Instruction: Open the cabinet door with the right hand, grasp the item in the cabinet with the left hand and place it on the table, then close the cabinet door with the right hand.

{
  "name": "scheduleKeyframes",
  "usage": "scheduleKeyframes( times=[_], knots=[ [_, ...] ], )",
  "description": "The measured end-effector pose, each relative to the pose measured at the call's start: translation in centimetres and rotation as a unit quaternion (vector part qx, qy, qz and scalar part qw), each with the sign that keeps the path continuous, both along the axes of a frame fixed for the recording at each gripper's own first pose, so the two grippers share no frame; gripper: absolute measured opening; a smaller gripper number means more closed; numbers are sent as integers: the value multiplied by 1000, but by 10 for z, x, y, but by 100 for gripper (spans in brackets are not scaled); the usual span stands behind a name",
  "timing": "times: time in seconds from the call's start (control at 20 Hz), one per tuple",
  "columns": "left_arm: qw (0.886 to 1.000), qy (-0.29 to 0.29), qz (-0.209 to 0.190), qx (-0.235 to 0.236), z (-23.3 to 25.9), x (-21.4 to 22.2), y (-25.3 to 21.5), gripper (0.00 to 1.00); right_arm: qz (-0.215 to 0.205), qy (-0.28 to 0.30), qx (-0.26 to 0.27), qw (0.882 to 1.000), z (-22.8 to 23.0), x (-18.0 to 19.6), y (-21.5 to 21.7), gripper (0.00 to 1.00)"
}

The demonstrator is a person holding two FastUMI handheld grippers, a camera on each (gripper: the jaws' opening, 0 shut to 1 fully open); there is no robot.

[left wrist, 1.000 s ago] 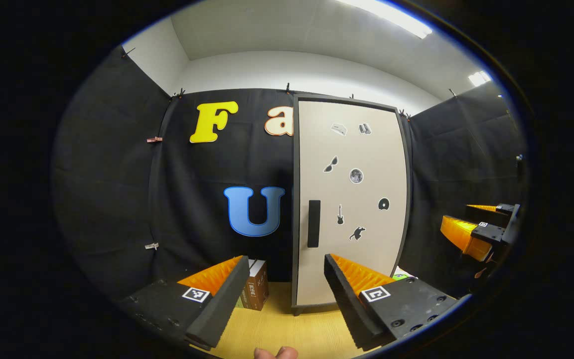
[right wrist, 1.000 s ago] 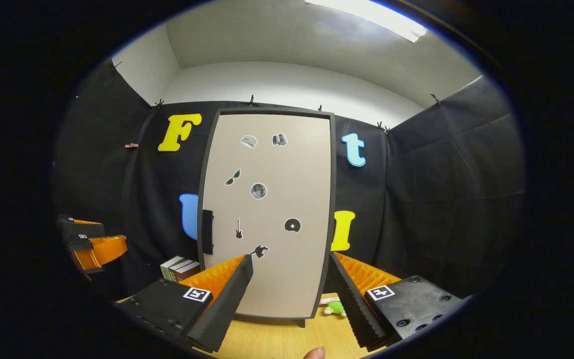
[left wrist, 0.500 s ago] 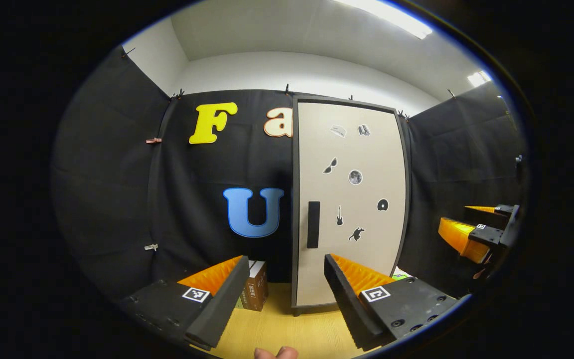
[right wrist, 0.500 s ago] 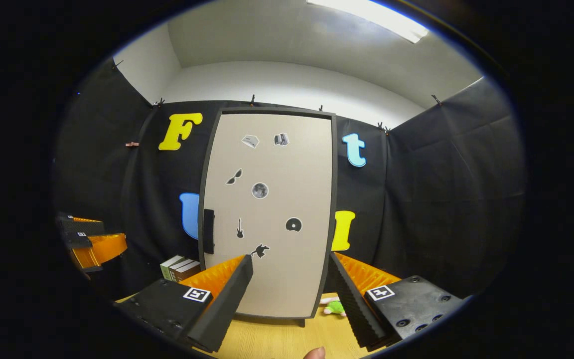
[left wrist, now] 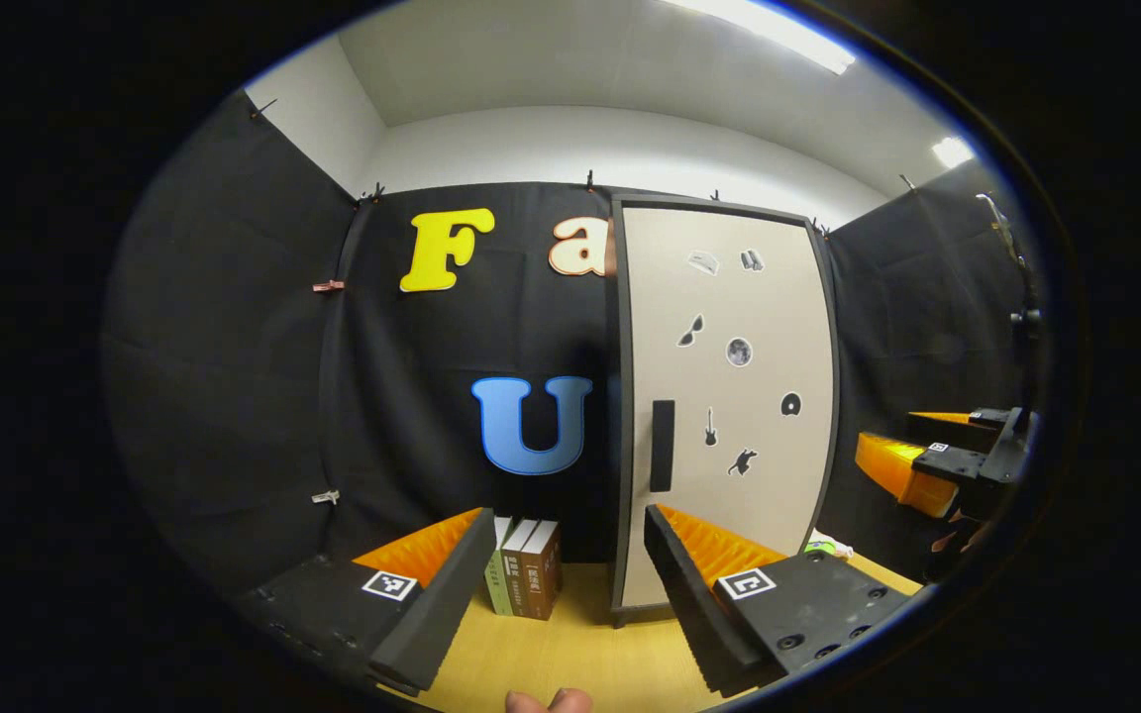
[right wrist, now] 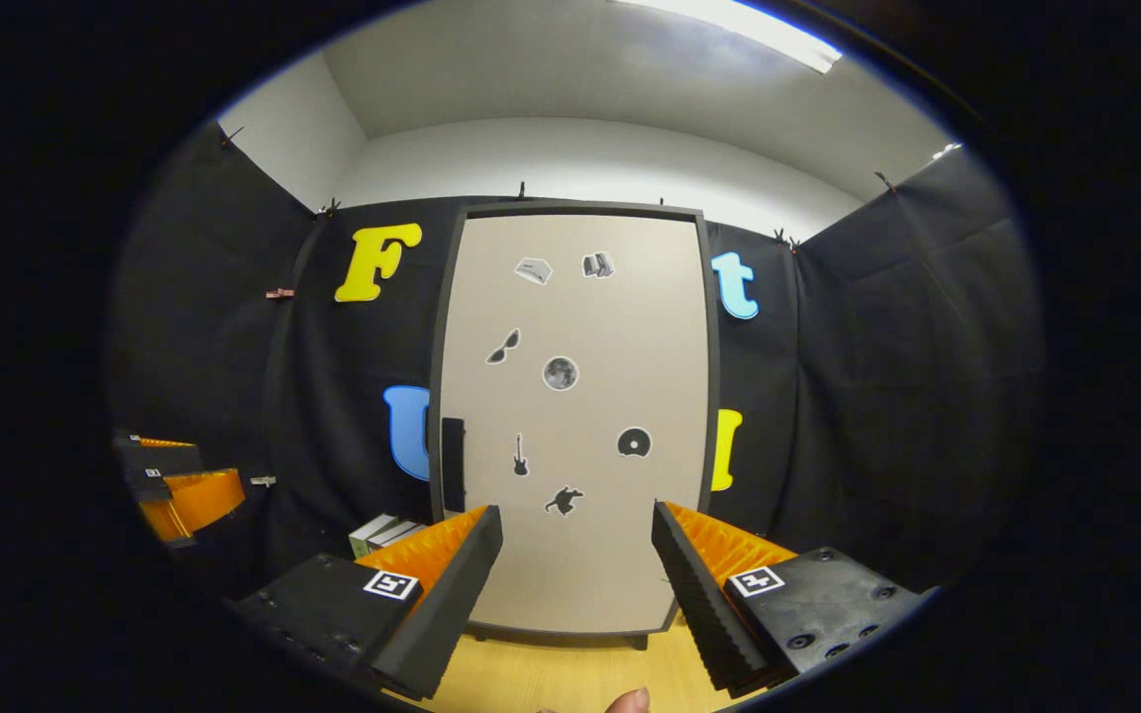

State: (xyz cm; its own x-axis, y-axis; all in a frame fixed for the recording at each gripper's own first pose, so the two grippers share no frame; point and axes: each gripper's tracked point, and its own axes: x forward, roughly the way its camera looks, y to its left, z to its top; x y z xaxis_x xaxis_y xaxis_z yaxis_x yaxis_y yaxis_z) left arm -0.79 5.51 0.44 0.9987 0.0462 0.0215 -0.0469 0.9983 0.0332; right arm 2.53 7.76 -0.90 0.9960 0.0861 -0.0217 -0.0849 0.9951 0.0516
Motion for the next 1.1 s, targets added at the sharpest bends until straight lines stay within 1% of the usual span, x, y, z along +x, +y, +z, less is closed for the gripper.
scheduleKeyframes(
  times=[0.2,0.35,0.55,0.75,0.95,1.1],
  knots=[
    [1000,5,9,-13,-6,0,22,94,16,-3,-2,1000,-3,26,35,98],
    [1000,14,14,-23,-15,2,38,94,29,6,17,999,-12,51,67,97],
    [999,24,23,-24,-27,6,57,95,40,24,31,998,-30,91,105,97],
    [999,32,31,-26,-35,10,74,95,34,44,31,998,-52,137,132,98],
    [998,44,39,-30,-47,12,88,95,17,52,12,998,-71,176,145,98],
    [997,53,42,-35,-55,14,95,95,14,54,4,998,-82,198,153,98]
  ],
)
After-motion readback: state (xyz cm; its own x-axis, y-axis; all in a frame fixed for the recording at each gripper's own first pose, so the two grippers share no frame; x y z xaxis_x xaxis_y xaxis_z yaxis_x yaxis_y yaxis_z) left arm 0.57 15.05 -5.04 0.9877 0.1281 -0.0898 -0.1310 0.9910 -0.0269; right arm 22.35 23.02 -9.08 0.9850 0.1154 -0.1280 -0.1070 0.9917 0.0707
